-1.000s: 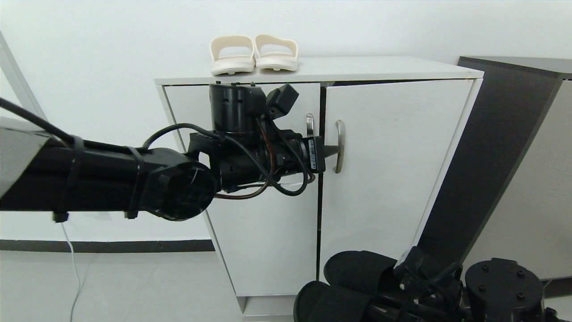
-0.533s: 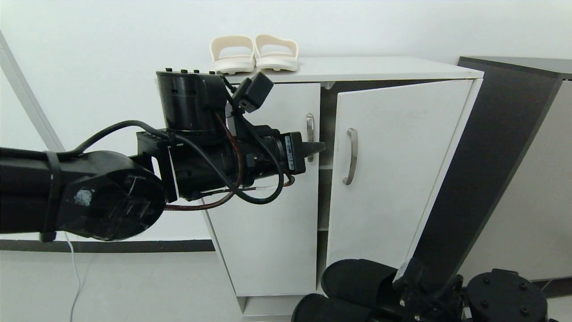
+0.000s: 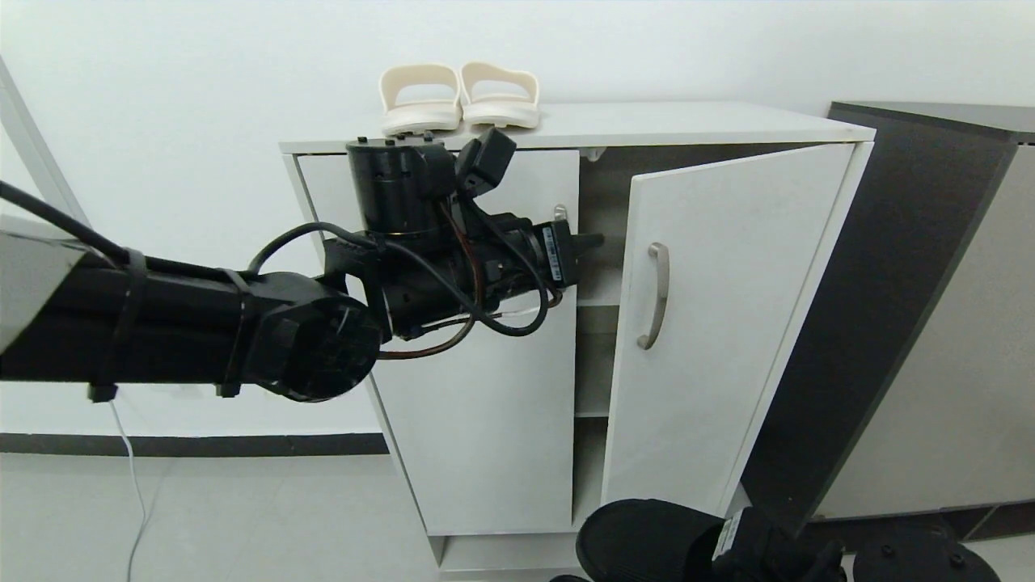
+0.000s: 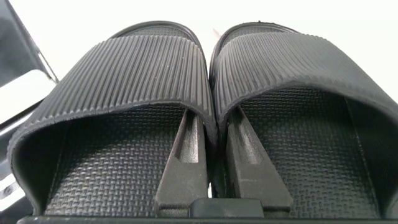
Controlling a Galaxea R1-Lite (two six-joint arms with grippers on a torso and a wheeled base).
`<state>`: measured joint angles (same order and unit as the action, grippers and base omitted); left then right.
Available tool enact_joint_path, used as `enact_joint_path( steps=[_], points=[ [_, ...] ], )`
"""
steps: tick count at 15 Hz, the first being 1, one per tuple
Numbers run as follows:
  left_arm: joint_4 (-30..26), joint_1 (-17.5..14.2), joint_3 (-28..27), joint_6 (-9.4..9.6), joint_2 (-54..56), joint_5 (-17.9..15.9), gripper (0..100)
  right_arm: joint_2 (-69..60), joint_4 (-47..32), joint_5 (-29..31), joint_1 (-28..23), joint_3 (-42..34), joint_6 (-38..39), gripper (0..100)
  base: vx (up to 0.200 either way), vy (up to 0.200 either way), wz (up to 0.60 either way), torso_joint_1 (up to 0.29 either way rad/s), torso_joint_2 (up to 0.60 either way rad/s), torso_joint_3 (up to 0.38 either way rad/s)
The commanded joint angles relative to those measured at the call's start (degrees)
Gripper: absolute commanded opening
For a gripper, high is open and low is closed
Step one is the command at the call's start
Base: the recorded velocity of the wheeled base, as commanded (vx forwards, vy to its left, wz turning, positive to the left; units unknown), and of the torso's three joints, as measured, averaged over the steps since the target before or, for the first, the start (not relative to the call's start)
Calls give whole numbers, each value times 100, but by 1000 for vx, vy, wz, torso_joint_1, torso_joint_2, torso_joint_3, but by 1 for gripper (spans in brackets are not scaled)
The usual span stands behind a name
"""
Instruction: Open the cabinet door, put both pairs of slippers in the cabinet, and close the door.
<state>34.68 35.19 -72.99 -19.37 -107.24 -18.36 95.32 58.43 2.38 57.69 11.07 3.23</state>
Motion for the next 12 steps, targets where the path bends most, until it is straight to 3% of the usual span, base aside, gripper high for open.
enact_joint_path(
  steps=[1, 6, 8, 12],
  points=[
    [-5, 23, -225, -14, -289, 52, 0, 4, 2, 0, 146, -96, 2, 0, 0, 0, 0, 0, 0, 0],
    [-5, 181, -453, -14, -456, 175, 0, 48, -7, -9, 199, -114, 11, 0, -200, 0, 0, 2, 1, 0],
    [3, 497, -374, 30, -394, 184, 0, 110, 2, 0, 199, -123, 11, 0, -200, 0, 0, -5, -2, -2],
    [12, 1104, 83, 83, 195, 148, 0, 136, 2, -9, 208, -123, 11, 0, 0, 0, 0, 0, 0, 0]
  ],
)
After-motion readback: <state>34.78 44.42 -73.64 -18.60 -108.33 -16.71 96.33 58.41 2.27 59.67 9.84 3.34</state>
